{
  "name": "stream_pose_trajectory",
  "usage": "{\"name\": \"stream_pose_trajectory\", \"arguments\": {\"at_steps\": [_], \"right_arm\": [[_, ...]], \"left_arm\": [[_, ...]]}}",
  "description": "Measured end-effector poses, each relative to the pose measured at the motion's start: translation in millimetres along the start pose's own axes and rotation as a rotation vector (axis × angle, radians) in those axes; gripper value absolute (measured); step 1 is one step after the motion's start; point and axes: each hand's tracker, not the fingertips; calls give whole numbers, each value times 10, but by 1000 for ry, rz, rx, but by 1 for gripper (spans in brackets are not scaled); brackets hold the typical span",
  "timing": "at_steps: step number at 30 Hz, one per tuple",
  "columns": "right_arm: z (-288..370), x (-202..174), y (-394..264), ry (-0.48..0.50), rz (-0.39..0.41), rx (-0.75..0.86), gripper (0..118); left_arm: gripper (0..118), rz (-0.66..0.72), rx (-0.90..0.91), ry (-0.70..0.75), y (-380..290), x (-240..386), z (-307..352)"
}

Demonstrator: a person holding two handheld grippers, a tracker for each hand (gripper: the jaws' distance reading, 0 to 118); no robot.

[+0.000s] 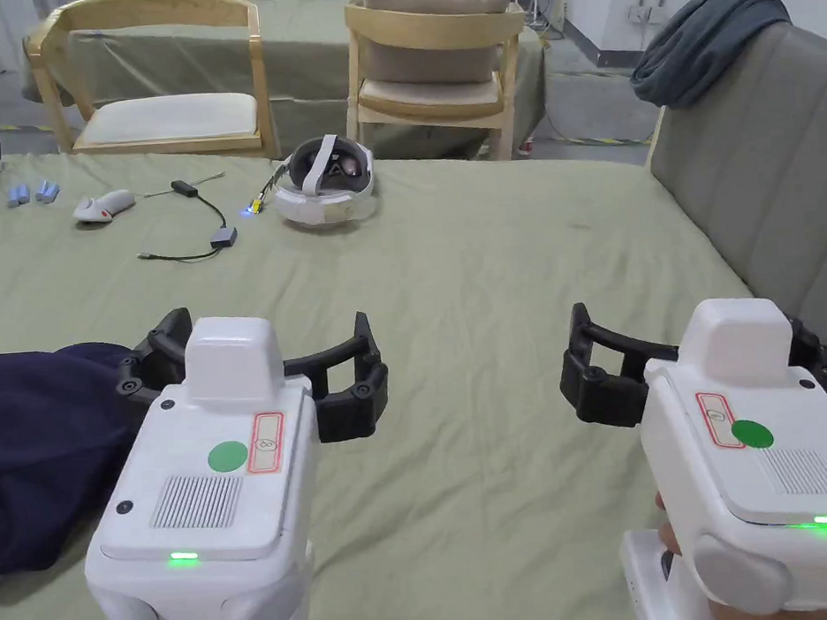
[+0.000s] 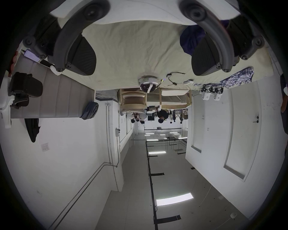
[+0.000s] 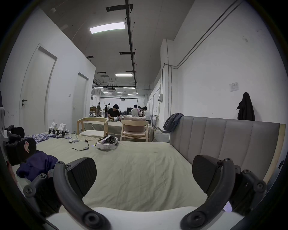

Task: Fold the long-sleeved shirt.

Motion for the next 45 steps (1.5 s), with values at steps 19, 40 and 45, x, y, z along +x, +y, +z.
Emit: {"name": "stream_pose_trajectory", "arguments": {"at_steps": [19,40,45], "right_arm": [[-58,38,-45,-3,-15,-6,118],[-81,40,-74,0,-4,-5,118],[-78,45,-71,-1,-5,-6,118]], "left_arm": [[107,-1,-16,-30,-11,14,-6],[107,-2,-9,-26,-12,21,-2],[107,-2,-6,-25,-6,17,3]]}}
